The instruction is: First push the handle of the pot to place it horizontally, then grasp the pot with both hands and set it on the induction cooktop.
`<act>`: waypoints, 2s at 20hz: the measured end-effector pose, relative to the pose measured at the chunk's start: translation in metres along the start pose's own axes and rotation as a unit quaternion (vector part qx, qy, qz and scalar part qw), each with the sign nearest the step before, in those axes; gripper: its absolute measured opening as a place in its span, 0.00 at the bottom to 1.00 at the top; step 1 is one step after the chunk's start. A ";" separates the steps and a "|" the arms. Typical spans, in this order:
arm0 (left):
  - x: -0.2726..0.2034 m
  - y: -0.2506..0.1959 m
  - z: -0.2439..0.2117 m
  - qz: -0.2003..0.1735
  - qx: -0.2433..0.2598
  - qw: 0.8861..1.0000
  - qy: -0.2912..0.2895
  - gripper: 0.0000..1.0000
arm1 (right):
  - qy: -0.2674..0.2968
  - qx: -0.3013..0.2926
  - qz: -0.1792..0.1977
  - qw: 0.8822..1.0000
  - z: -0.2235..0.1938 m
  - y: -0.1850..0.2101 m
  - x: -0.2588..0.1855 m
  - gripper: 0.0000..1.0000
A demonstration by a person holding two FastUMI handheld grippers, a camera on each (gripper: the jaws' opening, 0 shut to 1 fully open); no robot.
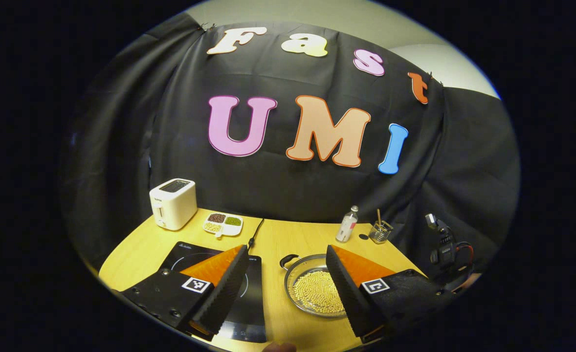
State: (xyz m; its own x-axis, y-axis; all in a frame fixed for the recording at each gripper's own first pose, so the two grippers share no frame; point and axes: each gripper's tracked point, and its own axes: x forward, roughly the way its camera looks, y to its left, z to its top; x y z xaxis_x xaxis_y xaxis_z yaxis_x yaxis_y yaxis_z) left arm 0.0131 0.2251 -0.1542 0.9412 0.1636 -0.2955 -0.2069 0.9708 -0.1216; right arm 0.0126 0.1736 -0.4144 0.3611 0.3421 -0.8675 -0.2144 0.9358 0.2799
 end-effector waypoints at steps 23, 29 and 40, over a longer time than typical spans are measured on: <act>0.022 0.023 -0.032 -0.008 -0.008 0.999 0.051 0.96 | 0.084 0.041 -0.102 0.990 -0.035 -0.076 0.038 0.03; 0.022 0.028 -0.033 0.011 -0.011 0.999 0.050 0.96 | 0.084 0.065 -0.113 0.988 -0.021 -0.107 0.041 0.03; 0.028 0.034 -0.041 0.034 -0.013 0.998 0.060 1.00 | 0.072 0.062 -0.138 0.986 0.020 -0.141 0.055 0.03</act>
State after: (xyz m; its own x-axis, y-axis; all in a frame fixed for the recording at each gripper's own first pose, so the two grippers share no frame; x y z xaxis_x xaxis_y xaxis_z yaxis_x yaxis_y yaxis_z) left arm 0.0213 0.2555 -0.2056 0.8859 0.2059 -0.4157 -0.2783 0.9528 -0.1212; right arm 0.0809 0.0625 -0.4928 0.2547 0.0655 -0.9648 -0.0094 0.9978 0.0652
